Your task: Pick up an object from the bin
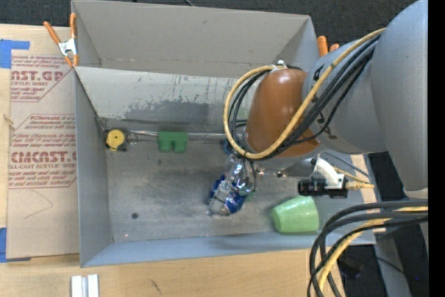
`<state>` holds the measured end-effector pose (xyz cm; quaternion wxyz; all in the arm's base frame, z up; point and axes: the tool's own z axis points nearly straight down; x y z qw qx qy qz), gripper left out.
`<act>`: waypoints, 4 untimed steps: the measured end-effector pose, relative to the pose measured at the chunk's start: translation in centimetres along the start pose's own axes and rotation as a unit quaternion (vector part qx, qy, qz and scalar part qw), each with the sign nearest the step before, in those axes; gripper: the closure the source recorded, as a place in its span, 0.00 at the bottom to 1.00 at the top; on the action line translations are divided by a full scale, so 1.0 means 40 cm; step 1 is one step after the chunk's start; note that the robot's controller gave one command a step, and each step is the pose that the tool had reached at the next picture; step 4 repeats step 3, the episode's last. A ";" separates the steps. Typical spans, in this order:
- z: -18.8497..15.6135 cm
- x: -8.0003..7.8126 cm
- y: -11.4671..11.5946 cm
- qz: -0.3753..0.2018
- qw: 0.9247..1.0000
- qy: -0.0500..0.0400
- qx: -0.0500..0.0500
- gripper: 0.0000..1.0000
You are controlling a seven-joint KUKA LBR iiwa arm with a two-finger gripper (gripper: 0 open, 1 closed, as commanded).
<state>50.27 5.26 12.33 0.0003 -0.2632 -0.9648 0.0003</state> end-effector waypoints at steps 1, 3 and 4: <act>0.060 0.004 0.001 -0.185 0.983 0.001 0.000 0.00; -0.241 0.010 0.082 -0.205 0.979 -0.005 -0.003 1.00; -0.241 0.010 0.082 -0.205 0.979 -0.005 -0.003 1.00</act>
Offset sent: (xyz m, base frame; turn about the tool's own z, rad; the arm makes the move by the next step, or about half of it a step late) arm -0.0008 0.0006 -0.0227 -0.3704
